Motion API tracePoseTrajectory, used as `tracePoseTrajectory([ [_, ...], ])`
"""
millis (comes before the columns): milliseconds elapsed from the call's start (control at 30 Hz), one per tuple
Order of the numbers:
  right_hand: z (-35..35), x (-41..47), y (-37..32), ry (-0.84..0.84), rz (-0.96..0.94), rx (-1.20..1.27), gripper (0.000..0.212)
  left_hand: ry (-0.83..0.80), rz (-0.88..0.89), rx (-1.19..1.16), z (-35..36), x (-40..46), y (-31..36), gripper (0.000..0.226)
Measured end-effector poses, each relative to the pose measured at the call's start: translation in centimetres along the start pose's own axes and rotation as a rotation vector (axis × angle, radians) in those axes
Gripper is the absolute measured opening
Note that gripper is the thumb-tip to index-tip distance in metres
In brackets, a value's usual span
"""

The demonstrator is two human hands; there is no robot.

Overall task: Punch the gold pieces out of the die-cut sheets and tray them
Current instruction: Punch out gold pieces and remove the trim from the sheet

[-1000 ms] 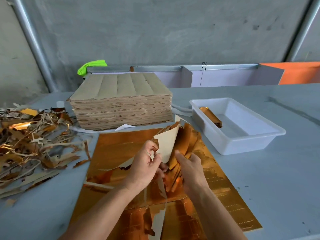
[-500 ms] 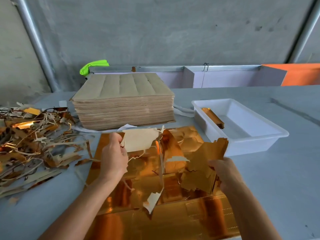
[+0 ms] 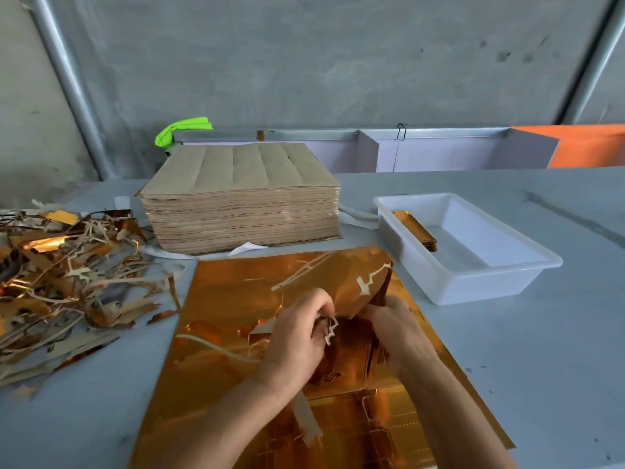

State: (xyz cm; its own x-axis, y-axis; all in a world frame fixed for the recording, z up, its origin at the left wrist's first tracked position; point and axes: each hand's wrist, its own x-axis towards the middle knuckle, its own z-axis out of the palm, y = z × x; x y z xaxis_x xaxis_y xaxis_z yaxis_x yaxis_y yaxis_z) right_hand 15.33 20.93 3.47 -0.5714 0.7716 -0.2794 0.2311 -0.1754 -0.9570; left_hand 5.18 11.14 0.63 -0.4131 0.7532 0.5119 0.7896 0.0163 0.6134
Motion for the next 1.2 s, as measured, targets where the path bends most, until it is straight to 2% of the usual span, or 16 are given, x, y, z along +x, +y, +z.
tracePoseTrajectory([
  [100,0.0,-0.3,0.3,0.003,-0.018,0.043,0.02,-0.081,0.034,0.072,0.5,-0.3,-0.5,0.025],
  [300,0.5,-0.6,1.3,0.008,-0.046,0.156,0.037,-0.034,-0.047,0.142,0.8,0.4,-0.4,0.025],
  [533,-0.1,-0.1,2.2,0.025,-0.075,0.154,0.031,-0.182,0.106,0.121,0.4,-0.4,0.1,0.029],
  [633,-0.2,-0.1,2.3,0.003,-0.1,0.179,0.033,-0.186,0.102,0.122,0.4,-0.3,-0.1,0.036],
  [800,-0.1,-0.4,2.5,-0.054,-0.217,0.126,0.056,-0.208,-0.012,0.081,0.3,0.3,-0.3,0.03],
  [867,-0.3,-0.3,2.6,-0.072,-0.194,0.148,0.048,-0.217,-0.075,0.021,0.2,0.4,-0.2,0.024],
  [933,-0.6,-0.1,2.6,-0.084,-0.123,0.192,0.029,-0.227,-0.128,-0.044,-0.1,0.5,-0.3,0.017],
  [1033,-0.6,0.4,2.9,-0.012,-0.032,0.168,0.009,-0.301,-0.21,-0.115,-0.3,0.4,-0.5,0.013],
  [1133,-0.5,0.6,2.9,0.05,0.044,0.147,0.004,-0.43,-0.275,-0.14,-1.0,0.8,-1.0,0.019],
  [1200,-1.0,0.5,2.6,0.058,0.055,0.111,0.008,-0.443,-0.311,-0.085,-2.4,1.5,-1.8,0.022],
])
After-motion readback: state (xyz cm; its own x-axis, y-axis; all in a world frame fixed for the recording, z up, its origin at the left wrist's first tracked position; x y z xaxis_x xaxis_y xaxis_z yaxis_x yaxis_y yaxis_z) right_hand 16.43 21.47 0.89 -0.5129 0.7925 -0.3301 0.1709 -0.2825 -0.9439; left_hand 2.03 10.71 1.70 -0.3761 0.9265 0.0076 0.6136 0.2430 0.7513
